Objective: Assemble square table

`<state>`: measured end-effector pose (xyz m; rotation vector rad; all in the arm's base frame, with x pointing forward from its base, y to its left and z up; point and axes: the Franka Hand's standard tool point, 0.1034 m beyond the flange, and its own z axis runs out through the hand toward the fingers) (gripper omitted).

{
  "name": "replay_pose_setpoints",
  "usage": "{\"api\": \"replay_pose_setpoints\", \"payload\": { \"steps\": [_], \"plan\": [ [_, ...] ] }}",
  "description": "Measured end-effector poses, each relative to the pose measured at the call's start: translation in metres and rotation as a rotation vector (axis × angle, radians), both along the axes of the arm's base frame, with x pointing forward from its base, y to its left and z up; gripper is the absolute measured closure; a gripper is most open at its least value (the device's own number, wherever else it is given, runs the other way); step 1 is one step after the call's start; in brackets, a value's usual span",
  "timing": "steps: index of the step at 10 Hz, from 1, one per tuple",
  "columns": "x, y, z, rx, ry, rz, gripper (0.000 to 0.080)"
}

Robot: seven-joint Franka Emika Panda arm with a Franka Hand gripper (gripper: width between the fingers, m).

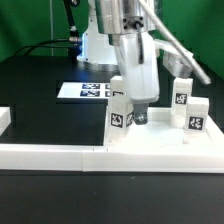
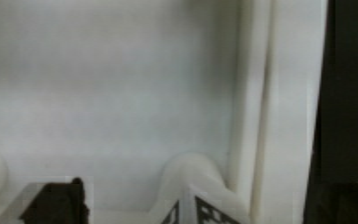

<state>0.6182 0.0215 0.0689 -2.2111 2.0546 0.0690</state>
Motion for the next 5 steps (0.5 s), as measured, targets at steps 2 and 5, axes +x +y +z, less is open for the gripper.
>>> {"api": "replay_pose_setpoints", "payload": {
  "steps": [2,5],
  "plan": [
    [0.003,-0.008,0.002,-0.013,-0.03,0.221,0.0151],
    [0.003,-0.014,0.003,-0.071,-0.044,0.567,0.0151]
  ]
}}
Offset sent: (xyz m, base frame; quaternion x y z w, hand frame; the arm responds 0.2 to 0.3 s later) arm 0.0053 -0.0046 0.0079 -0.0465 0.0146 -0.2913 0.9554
